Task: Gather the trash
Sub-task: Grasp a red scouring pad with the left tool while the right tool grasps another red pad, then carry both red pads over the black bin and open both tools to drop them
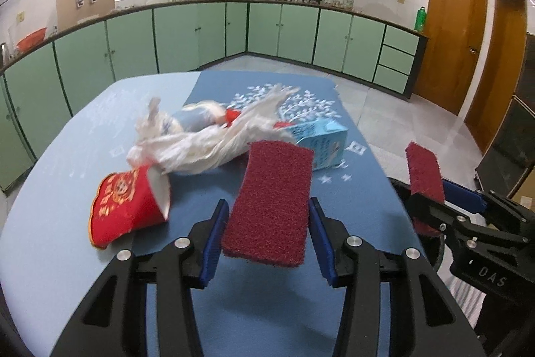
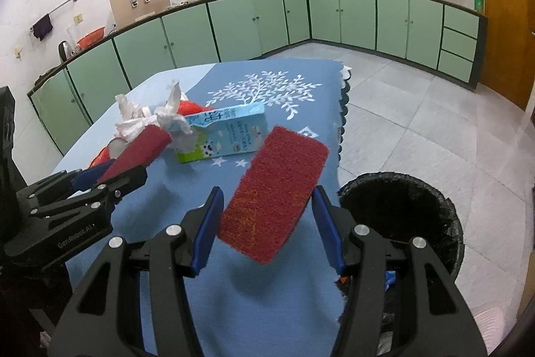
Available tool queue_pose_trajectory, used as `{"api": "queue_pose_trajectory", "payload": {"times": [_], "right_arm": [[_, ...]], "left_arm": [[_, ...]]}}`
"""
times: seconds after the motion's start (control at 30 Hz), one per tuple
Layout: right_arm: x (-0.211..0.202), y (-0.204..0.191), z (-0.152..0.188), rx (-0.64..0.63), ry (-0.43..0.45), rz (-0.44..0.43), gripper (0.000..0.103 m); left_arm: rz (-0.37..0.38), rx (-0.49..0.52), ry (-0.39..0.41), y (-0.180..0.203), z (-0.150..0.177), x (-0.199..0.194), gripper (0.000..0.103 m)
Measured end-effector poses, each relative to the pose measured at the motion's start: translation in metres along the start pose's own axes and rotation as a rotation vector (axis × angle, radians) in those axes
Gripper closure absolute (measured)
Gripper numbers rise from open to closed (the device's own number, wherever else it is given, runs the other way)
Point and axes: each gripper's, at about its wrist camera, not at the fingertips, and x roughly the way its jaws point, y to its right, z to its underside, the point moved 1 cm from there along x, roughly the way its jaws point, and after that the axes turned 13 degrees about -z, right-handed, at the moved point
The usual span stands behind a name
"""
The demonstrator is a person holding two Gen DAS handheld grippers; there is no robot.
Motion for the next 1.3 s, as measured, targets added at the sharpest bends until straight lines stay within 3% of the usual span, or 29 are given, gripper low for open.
{"api": "queue_pose_trajectory", "payload": {"times": [0.37,0.77,1.3], "right_arm": [[-0.024,0.028,-0.013,0.004,0.041,0.056,0.050],[-0.058,0.102,-0.022,0.066,0.086,0.173,0.050],[-0.048,0.190,-0.001,0.143,0.041,0.280,0.050]], "left_arm": [[0.068,0.037,0.047,0.042,-0.026,-0.002,0.056],[0.185,0.111,0.080,0.118,-0.051,0.009,0.056],[0.285,0.202,0.025,0.212,-0.057,0.054,0.055]]}}
